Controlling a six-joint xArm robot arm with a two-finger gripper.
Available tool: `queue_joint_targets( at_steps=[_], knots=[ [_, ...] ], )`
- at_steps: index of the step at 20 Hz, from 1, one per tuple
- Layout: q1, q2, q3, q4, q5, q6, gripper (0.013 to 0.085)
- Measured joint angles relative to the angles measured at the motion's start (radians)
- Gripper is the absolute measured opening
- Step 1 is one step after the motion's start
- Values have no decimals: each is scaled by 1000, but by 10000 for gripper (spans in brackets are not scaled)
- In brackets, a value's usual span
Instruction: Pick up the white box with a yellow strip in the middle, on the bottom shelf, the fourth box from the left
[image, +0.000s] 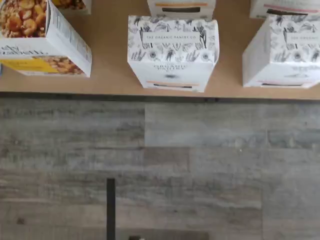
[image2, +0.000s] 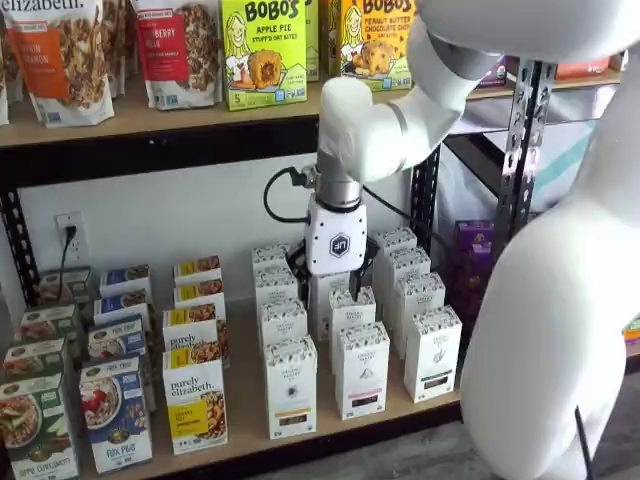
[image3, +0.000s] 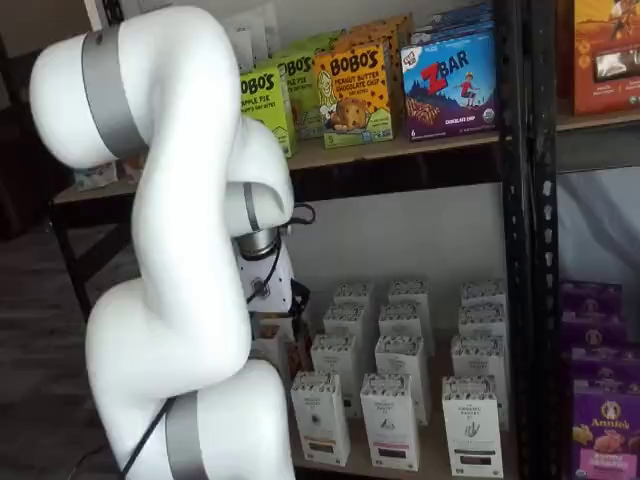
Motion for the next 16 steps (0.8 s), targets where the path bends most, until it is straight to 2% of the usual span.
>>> queue_joint_targets(
  at_steps=[3,5,8,16],
  knots=[
    [-1,70,-17,12,-57,-12,850],
    [1,113,-35,1,-78,-2,850],
    [5,171,-61,17,-97,-12,850],
    [22,324,-126,-16,-167,32,850]
  ],
)
